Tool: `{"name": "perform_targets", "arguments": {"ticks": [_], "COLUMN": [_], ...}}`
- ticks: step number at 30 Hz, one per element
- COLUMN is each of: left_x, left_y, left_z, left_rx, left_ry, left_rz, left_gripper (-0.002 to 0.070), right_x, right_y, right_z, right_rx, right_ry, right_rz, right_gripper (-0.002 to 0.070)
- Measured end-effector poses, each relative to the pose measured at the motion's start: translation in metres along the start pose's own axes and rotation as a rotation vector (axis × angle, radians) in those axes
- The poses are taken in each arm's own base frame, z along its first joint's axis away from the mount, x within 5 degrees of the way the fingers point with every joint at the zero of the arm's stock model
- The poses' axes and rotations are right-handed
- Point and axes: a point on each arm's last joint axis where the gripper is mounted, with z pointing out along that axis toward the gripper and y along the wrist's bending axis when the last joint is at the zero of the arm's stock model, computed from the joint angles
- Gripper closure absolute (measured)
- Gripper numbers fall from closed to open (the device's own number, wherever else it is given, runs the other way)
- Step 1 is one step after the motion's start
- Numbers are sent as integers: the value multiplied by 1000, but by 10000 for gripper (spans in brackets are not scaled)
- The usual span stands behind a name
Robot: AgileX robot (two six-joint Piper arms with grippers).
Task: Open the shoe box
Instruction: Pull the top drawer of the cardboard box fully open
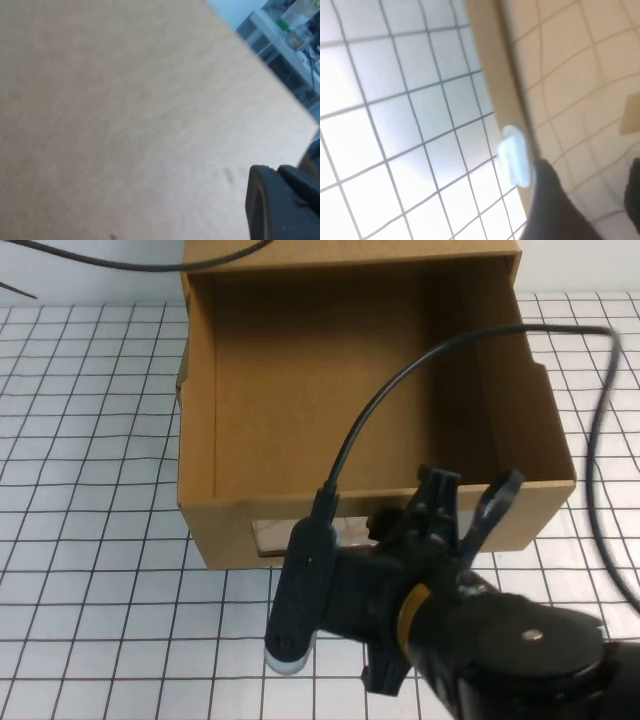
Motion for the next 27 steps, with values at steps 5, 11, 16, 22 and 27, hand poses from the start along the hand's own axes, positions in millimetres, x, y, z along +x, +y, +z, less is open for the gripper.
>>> {"name": "perform_targets", "arguments": {"ticks": [5,11,16,22,27], "left_x": [-12,-20,-22,-14,18], "left_y": [-26,-60,-78,-107,-123], "left_z": [-27,-62,-89,-131,-167], "left_rx": [1,-10,-100,-235,-420], "left_ry": [-62,-125,-144,-161,-123], "left_rz": [66,143,231,320,344], "left_gripper": [680,680,680,680,680], "right_x": [-6,-10,-8,19,74], "right_y": [-14,-42,-80,-144,-197], "right_z": [-32,-75,-94,-79,-64], "right_rx": [-66,-131,-71,86,192], "right_ry": [-23,-79,-97,3,104], "right_rz": [68,202,323,530,774], "right_gripper": [437,569,671,686,688]}}
